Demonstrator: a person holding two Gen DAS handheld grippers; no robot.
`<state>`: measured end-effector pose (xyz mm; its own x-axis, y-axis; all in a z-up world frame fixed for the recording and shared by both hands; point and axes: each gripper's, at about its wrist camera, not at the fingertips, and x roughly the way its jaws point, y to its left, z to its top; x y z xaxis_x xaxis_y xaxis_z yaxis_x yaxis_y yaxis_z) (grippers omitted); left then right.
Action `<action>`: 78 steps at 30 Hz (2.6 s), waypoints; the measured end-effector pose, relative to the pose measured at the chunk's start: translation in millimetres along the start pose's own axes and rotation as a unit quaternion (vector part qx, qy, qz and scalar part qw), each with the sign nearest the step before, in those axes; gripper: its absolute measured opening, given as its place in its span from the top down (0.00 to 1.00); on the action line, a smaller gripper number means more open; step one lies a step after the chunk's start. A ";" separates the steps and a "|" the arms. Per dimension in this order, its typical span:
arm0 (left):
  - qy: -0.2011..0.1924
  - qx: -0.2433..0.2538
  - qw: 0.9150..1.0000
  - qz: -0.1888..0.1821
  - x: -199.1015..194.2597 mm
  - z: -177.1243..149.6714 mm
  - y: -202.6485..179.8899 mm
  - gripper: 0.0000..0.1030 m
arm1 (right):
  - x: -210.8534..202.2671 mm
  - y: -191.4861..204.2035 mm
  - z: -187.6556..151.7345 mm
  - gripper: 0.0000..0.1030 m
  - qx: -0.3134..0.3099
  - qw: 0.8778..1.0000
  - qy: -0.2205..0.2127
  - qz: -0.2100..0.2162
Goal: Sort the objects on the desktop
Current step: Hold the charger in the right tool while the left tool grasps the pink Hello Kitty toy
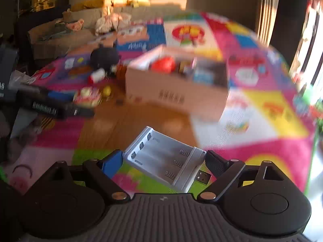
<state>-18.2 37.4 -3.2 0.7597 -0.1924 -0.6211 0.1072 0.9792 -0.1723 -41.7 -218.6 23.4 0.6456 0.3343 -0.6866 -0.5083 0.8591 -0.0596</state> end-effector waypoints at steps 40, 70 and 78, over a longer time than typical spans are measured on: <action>-0.023 0.037 0.997 0.071 -24.3 21.5 -5.9 0.32 | 19.3 -2.5 -21.0 0.17 0.082 0.995 0.008 -0.051; 0.034 0.031 0.999 -0.005 -14.9 -11.0 -29.5 0.12 | -76.5 -58.2 -77.5 0.14 0.096 0.988 -0.008 -0.120; 0.034 0.043 0.998 -0.002 -24.1 -13.0 -30.5 0.07 | -51.5 -90.2 -90.2 0.53 0.184 0.972 0.031 -0.141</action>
<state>-48.1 11.3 7.1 0.7140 -0.1965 -0.6720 0.1668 0.9799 -0.1094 -80.5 -348.3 -1.2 0.6889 0.0515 -0.7230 -0.0706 0.9975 0.0039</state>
